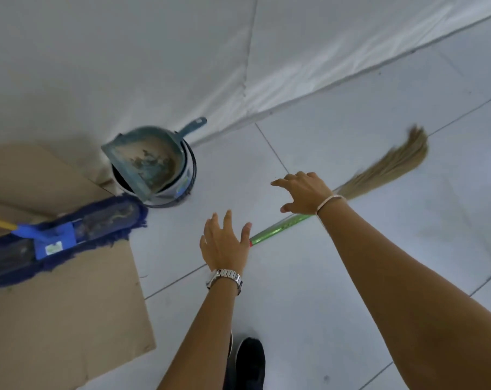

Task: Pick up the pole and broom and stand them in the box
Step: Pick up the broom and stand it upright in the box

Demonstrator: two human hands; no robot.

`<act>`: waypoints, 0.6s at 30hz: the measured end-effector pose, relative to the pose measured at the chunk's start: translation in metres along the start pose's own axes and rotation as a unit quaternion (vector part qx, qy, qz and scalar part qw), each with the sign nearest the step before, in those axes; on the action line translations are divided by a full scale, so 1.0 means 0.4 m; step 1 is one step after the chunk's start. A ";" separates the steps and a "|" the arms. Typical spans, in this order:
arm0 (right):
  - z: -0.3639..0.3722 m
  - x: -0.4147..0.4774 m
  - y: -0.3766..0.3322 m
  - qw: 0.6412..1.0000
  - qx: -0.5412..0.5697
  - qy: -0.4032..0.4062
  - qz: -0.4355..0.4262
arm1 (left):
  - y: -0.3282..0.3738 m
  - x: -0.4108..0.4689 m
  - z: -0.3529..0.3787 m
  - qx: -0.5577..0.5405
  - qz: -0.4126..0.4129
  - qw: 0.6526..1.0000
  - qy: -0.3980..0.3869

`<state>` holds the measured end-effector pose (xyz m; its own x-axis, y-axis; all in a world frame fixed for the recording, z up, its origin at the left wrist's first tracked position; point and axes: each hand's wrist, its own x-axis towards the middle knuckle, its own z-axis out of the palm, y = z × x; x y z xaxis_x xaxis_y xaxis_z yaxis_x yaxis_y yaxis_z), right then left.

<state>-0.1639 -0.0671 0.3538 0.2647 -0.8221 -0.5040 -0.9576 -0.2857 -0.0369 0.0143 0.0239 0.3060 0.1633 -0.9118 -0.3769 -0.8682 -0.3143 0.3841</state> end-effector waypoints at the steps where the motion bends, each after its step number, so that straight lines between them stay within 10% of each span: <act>1: 0.071 0.037 0.022 1.000 -0.005 -0.015 0.000 | -0.011 0.022 0.082 -0.020 -0.022 1.000 -0.005; 7: 0.426 0.209 0.131 0.998 -0.010 -0.059 -0.005 | -0.058 0.122 0.454 -0.196 -0.191 0.962 -0.003; 9: 0.530 0.263 0.159 0.997 -0.007 -0.077 -0.005 | -0.068 0.158 0.553 -0.313 -0.314 0.896 0.002; 14: 0.716 0.375 0.182 0.993 -0.006 -0.112 -0.022 | -0.098 0.284 0.725 -0.584 -0.566 0.581 0.015; 18: 0.786 0.426 0.178 0.992 -0.010 -0.122 -0.031 | -0.127 0.349 0.791 -0.646 -0.537 0.541 0.027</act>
<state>-0.2227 -0.0728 -0.0060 0.2851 -0.6602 -0.6948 -0.9374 -0.3432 -0.0585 -0.0670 -0.0038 -0.0329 0.2918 -0.0149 -0.9564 0.7889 -0.5617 0.2494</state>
